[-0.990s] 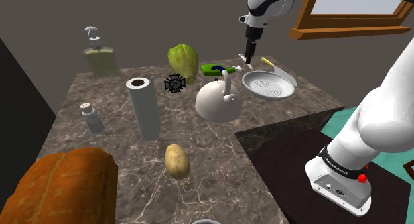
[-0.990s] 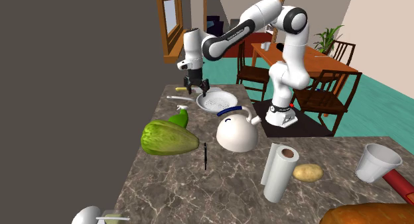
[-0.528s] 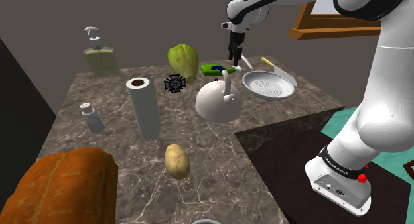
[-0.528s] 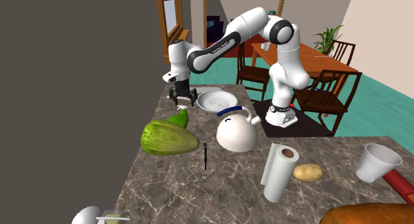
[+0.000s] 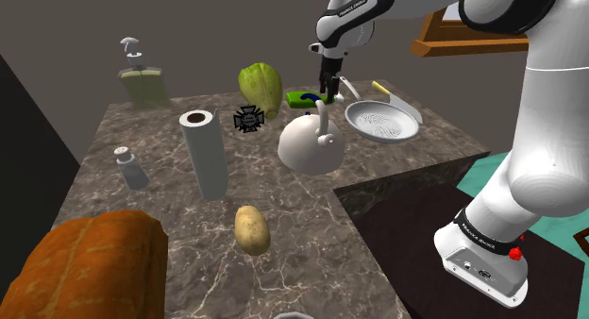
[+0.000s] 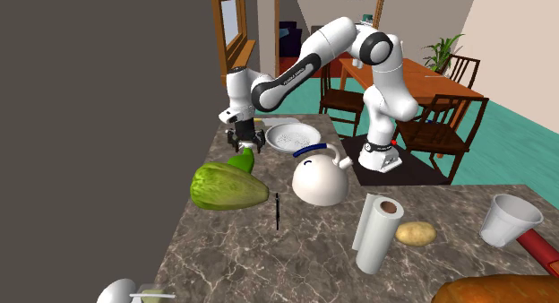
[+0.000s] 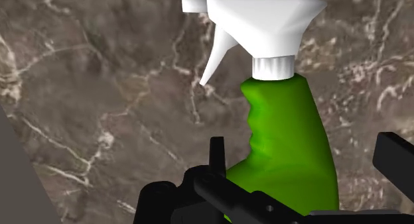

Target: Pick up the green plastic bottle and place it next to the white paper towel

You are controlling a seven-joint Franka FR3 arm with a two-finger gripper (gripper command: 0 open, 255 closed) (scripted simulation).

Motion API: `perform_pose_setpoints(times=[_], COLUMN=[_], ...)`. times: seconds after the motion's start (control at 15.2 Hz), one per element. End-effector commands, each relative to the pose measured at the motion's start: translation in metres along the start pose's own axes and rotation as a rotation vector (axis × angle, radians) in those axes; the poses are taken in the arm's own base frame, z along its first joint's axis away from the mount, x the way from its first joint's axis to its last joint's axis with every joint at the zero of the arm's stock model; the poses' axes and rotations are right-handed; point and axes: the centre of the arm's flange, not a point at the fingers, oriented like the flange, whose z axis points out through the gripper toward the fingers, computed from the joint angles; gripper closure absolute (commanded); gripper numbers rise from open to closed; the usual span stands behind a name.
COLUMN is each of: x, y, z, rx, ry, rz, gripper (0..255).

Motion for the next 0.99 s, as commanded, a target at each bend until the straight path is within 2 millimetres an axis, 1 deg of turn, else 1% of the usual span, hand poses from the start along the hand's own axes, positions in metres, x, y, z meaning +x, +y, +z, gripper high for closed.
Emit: perform_pose_setpoints(times=[0.0, 0.46, 0.53, 0.92], x=[0.0005, 0.0005, 0.0005, 0.0005], y=[0.001, 0.001, 0.001, 0.0009], z=[0.0074, 0.0073, 0.0073, 0.0073], rx=[0.0, 0.0, 0.0, 0.0], ry=[0.0, 0.0, 0.0, 0.0], rz=[0.0, 0.0, 0.0, 0.0], gripper=[0, 0, 255, 255])
